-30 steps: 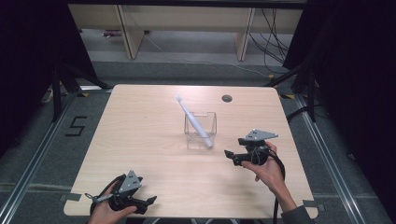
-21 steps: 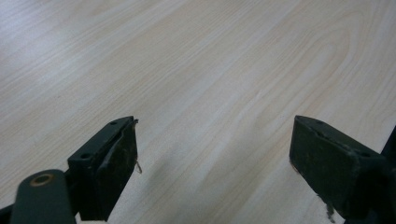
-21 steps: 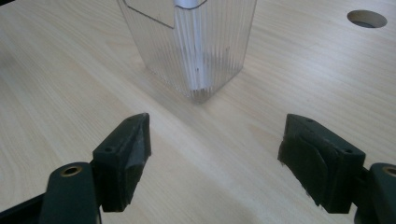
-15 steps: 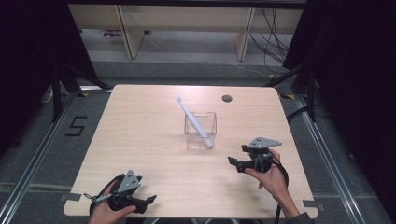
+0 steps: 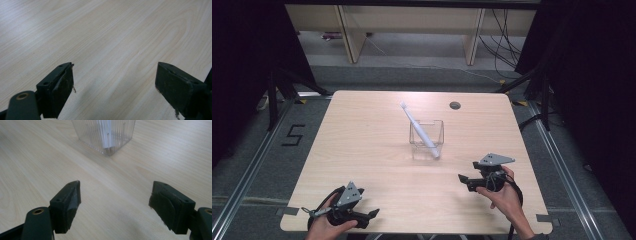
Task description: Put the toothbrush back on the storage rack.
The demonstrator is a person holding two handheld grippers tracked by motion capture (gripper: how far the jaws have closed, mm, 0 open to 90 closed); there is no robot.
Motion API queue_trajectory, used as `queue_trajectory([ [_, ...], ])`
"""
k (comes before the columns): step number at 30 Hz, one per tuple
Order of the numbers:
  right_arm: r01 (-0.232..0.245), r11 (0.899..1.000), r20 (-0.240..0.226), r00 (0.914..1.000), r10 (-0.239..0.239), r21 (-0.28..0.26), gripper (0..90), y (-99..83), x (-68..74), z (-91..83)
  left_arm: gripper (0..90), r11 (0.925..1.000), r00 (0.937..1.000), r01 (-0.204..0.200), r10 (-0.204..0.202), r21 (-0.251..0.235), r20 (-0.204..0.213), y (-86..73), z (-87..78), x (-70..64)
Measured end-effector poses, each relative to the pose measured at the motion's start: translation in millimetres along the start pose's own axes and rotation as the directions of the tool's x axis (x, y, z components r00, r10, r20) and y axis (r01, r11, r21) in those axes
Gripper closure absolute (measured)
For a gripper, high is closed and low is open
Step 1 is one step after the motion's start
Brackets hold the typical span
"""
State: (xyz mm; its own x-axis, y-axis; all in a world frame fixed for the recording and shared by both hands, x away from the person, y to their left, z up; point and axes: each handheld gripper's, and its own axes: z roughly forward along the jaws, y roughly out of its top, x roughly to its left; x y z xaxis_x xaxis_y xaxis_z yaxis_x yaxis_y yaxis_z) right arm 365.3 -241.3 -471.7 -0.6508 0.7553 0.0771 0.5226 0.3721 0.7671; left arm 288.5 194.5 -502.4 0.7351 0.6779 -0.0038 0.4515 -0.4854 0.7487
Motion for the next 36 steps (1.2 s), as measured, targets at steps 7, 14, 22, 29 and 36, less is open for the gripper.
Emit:
queue_trajectory([
  [7, 0.0, 1.0, 0.001, 1.0, 0.0, 0.003, 25.0, -4.3, -0.3, -3.4, 14.8, 1.0, 1.0, 0.007, -0.007, 0.0, -0.005, -0.6, -0.3, -0.6],
  [14, 0.015, 1.0, -0.011, 0.9998, -0.015, 0.007, 25.0, -11.6, 2.1, -6.1, 14.8, 1.0, 0.9999, -0.007, 0.007, 0.003, -0.007, -0.5, -1.0, 0.0],
  [22, 0.021, 1.0, 0.003, 0.9998, -0.021, 0.023, 25.0, -19.2, 3.3, -11.5, 14.8, 1.0, 1.0, 0.002, -0.001, 0.003, -0.008, -0.6, -0.8, 0.3],
  [29, 0.008, 0.998, 0.003, 1.0, -0.008, 0.059, 24.8, -27.0, 7.5, -15.6, 14.8, 1.0, 0.9999, 0.002, -0.002, -0.002, -0.01, -0.1, -1.1, 1.6],
  [36, 0.05, 0.997, -0.011, 0.9987, -0.05, 0.051, 22.5, -34.7, 6.9, -17.7, 14.8, 0.9998, 0.9998, 0.019, -0.019, -0.007, -0.007, 0.3, 0.2, 0.1],
])
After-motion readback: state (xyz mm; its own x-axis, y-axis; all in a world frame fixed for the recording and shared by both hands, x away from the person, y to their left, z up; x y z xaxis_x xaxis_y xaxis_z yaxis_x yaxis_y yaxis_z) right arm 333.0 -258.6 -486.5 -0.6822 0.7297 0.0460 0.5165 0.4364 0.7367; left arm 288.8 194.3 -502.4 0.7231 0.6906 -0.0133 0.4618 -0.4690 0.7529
